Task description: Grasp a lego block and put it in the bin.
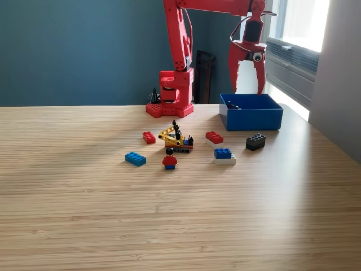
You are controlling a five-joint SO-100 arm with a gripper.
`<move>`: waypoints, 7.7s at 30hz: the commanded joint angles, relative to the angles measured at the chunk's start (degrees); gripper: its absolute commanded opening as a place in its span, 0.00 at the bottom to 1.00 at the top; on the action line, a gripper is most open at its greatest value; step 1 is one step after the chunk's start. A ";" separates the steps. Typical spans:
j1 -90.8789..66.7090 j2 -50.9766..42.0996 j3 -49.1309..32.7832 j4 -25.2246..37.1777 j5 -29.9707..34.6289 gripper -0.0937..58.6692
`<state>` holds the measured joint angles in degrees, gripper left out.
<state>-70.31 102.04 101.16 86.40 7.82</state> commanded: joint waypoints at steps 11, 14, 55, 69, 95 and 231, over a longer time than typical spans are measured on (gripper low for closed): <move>36.65 1.93 -4.75 -0.26 -1.32 0.00; 47.64 1.85 -4.83 -0.62 -3.43 0.00; 73.92 1.76 4.13 -8.61 -11.43 0.00; 80.24 1.85 1.41 -8.53 -13.71 0.00; 96.06 0.88 -4.39 -14.59 1.58 0.39; 1.93 0.44 -6.94 0.97 10.81 0.51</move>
<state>-68.99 97.38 94.75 86.57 18.63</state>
